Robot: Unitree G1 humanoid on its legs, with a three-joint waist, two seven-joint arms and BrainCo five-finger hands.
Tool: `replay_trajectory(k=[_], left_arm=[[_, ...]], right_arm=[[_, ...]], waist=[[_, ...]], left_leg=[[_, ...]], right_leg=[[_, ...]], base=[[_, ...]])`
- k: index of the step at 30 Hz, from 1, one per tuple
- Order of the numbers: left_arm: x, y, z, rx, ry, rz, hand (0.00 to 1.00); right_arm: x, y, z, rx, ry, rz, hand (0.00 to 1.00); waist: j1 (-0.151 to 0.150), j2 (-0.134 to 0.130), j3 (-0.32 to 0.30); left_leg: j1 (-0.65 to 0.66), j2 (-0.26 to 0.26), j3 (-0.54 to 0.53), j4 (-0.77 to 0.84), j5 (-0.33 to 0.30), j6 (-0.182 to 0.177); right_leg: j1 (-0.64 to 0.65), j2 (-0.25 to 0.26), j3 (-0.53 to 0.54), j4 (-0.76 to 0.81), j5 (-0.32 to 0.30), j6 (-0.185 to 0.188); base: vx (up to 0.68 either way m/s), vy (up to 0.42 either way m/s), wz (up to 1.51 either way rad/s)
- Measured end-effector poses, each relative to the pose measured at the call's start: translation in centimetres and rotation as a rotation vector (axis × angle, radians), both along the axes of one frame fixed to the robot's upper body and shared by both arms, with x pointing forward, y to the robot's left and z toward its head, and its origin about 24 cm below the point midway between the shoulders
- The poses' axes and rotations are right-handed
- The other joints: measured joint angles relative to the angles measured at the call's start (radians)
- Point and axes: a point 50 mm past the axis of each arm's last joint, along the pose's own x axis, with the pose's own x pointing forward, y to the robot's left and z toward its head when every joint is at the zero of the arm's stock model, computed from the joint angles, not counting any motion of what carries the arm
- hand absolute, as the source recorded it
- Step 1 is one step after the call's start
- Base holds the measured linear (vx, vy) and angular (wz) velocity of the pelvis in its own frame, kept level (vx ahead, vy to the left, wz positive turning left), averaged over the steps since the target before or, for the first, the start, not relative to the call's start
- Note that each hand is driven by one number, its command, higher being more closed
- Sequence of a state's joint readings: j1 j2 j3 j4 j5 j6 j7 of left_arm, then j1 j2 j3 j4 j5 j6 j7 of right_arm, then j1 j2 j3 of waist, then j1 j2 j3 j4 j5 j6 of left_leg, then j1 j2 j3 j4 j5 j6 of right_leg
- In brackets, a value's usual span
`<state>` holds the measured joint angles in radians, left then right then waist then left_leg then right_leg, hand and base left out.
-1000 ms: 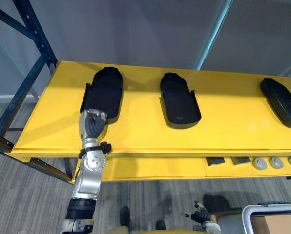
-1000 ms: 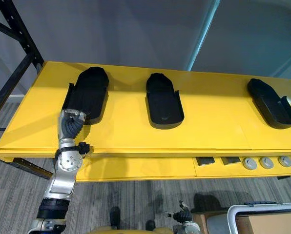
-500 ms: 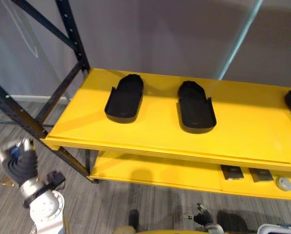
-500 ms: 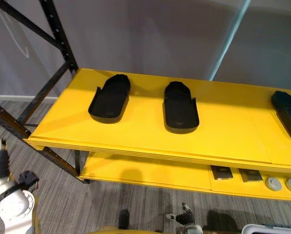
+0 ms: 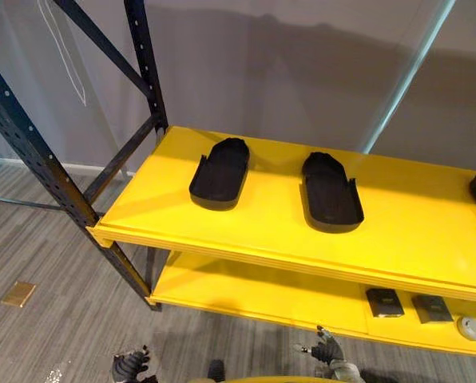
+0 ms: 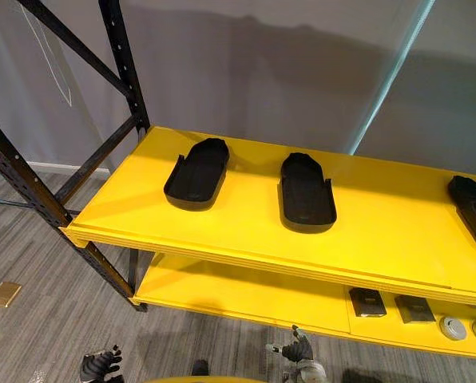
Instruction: Walk over and take plastic housings, then place them on the shelf
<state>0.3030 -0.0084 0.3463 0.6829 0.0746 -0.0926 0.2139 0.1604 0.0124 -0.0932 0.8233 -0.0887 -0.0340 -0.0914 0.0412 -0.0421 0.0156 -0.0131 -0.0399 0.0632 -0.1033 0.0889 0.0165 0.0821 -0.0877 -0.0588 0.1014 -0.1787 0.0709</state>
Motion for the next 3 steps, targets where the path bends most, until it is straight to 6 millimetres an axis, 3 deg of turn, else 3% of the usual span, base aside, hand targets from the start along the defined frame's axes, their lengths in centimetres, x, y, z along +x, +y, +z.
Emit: replay_trajectory(k=[3], left_arm=[[0.16,-0.93,-0.61,-0.021,0.034,-0.050,0.00]], right_arm=[[-0.33,-0.32,-0.30,0.000,0.023,-0.027,0.00]], waist=[[-0.002,0.005,-0.002]], left_leg=[[0.006,-0.001,0.012,0.000,-0.004,0.005]], right_leg=[[0.002,-0.002,0.010,-0.002,0.000,0.000]], base=[[0.04,-0.009,-0.12]])
